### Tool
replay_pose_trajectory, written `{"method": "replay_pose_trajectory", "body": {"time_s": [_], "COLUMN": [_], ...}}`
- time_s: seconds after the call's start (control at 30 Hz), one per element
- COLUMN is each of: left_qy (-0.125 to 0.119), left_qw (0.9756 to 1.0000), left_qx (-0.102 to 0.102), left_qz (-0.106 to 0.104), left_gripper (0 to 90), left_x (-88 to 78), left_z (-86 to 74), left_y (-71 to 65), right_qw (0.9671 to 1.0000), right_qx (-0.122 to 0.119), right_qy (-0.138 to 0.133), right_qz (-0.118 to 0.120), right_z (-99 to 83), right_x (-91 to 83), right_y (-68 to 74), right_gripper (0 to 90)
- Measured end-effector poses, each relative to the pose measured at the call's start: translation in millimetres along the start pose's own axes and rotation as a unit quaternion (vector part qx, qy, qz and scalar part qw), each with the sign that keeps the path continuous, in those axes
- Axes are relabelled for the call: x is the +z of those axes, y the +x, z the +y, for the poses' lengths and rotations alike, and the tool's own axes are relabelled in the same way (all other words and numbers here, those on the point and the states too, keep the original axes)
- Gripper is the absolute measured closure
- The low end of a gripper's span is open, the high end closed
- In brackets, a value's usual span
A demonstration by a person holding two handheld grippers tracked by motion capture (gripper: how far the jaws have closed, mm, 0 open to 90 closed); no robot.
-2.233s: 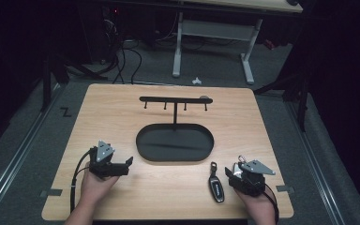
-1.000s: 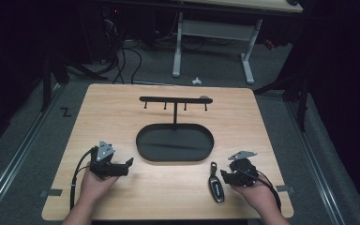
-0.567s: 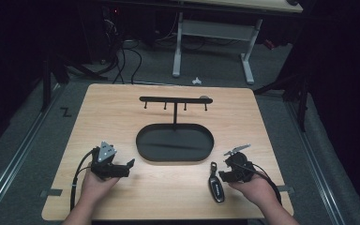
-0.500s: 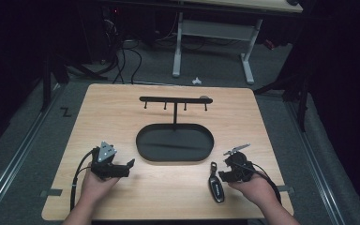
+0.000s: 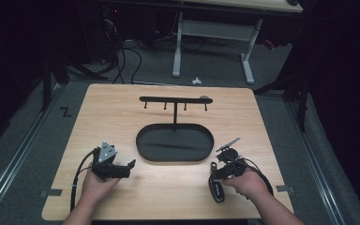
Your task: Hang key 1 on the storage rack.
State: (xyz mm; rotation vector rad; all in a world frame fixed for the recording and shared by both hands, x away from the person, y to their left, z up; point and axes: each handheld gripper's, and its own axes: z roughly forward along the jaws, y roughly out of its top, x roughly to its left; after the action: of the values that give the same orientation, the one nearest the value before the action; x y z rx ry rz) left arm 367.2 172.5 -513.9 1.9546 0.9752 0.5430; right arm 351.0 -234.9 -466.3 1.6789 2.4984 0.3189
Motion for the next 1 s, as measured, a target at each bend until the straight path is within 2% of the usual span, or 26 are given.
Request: {"method": "replay_pose_trajectory", "body": {"time_s": [0.07, 0.17, 0.23, 0.3, 0.33, 0.4, 0.47, 0.5, 0.53, 0.6, 0.63, 0.67, 0.7, 0.8, 0.83, 1.0], "left_qy": [0.001, -0.001, -0.001, -0.003, -0.004, -0.002, -0.003, -0.004, -0.004, -0.004, -0.002, -0.002, -0.001, -0.001, -0.002, -0.003], "left_qw": [1.0, 1.0, 1.0, 1.0, 1.0, 1.0, 1.0, 1.0, 1.0, 1.0, 1.0, 1.0, 1.0, 1.0, 1.0, 1.0], "left_qx": [0.002, 0.001, 0.001, -0.001, -0.002, -0.002, -0.003, -0.003, -0.003, -0.003, -0.004, -0.004, -0.003, -0.002, -0.001, -0.001], "left_qz": [-0.002, -0.005, -0.006, -0.005, -0.005, -0.005, -0.004, -0.003, -0.003, -0.003, -0.004, -0.004, -0.004, -0.006, -0.006, -0.008], "left_gripper": [0.3, 0.3, 0.3, 0.3, 0.3, 0.3, 0.3, 0.3, 0.3, 0.3, 0.3, 0.3, 0.3, 0.3, 0.4, 1.8], "left_x": [0.7, 0.6, 0.2, 0.4, 0.3, -0.2, -0.3, -0.8, -0.8, -0.7, -0.3, -0.3, 0.2, 0.2, -0.6, -1.6], "left_z": [0.1, 0.4, 0.3, 0.3, 0.2, 0.3, 0.3, 0.5, 0.5, 0.5, 0.3, 0.3, 0.1, 0.1, 0.4, 0.6], "left_y": [-0.6, -0.3, 1.2, 2.0, 2.5, 3.4, 3.5, 3.7, 3.7, 3.9, 3.8, 3.8, 3.0, 2.2, 1.7, 2.0], "right_qw": [0.9999, 0.9999, 0.9996, 0.9993, 0.999, 0.9991, 0.9991, 0.9991, 0.9991, 0.9989, 0.9992, 0.9992, 0.9991, 0.9989, 0.9981, 0.9969], "right_qx": [0.009, 0.0, 0.009, 0.014, 0.022, 0.026, 0.026, 0.02, 0.02, 0.019, 0.004, 0.004, -0.01, -0.024, -0.046, -0.059], "right_qy": [0.011, 0.014, 0.022, 0.024, 0.027, 0.026, 0.029, 0.036, 0.036, 0.039, 0.04, 0.04, 0.041, 0.041, 0.041, 0.052], "right_qz": [0.006, 0.002, 0.015, 0.024, 0.028, 0.02, 0.016, 0.01, 0.01, 0.014, 0.01, 0.01, 0.002, 0.0, -0.004, -0.001], "right_z": [6.4, 9.1, 12.0, 13.6, 14.4, 16.7, 17.8, 19.7, 19.7, 21.0, 21.7, 21.7, 21.8, 21.4, 20.7, 19.9], "right_x": [2.6, 5.1, 10.6, 14.6, 14.8, 16.8, 17.8, 20.4, 20.4, 22.8, 24.9, 24.9, 25.9, 26.5, 26.4, 26.9], "right_y": [5.0, 8.1, 11.4, 11.9, 12.4, 12.8, 13.4, 14.9, 14.9, 16.2, 18.5, 18.5, 22.9, 24.7, 25.4, 27.0], "right_gripper": [38.5, 36.9, 33.4, 33.9, 36.1, 42.5, 44.8, 50.2, 50.2, 56.8, 64.9, 64.9, 72.5, 74.4, 74.9, 73.7]}}
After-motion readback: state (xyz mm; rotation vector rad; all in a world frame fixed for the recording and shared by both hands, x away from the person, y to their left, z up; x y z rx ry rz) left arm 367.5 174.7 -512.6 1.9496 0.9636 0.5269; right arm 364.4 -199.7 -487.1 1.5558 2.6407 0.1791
